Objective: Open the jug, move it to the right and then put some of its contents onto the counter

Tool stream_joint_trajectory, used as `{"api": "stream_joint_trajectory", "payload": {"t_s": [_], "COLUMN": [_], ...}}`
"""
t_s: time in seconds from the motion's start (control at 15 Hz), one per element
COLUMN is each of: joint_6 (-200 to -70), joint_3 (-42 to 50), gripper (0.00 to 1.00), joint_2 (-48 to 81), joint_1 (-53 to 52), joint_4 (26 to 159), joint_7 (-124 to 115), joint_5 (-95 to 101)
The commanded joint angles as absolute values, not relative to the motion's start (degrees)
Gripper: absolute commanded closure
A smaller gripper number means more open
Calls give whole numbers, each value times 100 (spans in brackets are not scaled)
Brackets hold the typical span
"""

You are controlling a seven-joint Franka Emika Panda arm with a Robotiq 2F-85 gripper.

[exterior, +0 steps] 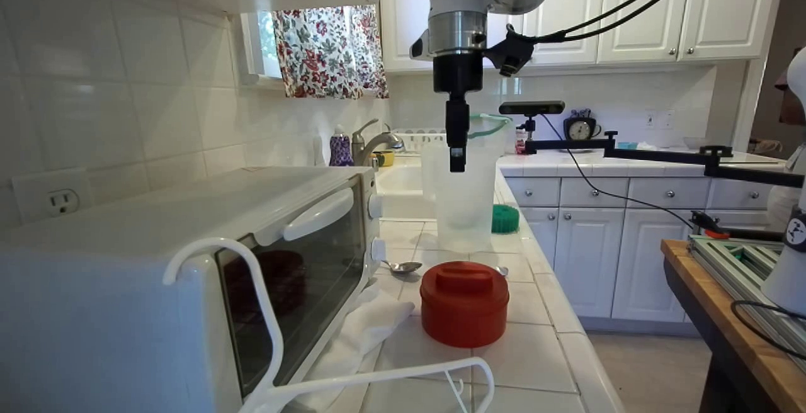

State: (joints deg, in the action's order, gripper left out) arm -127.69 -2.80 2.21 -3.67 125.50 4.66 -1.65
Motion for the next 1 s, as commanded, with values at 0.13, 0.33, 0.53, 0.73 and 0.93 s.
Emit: {"api": "stream_joint_trajectory", "payload": {"t_s": [0.13,0.33,0.53,0.73,0.93], "joint_6": [-12456,-12176,-11965,-12083,-12240], "joint_3": [-302,-249,-46,215,426], "gripper": [0,0,0,0,0], "joint_2": [49,-509,-902,-972,-715], "joint_1": [-339,-304,-136,76,210], "joint_4": [12548,12643,12519,12489,12462], "joint_7": [577,581,697,863,1136], "joint_5": [-292,-179,-97,-63,-224]}}
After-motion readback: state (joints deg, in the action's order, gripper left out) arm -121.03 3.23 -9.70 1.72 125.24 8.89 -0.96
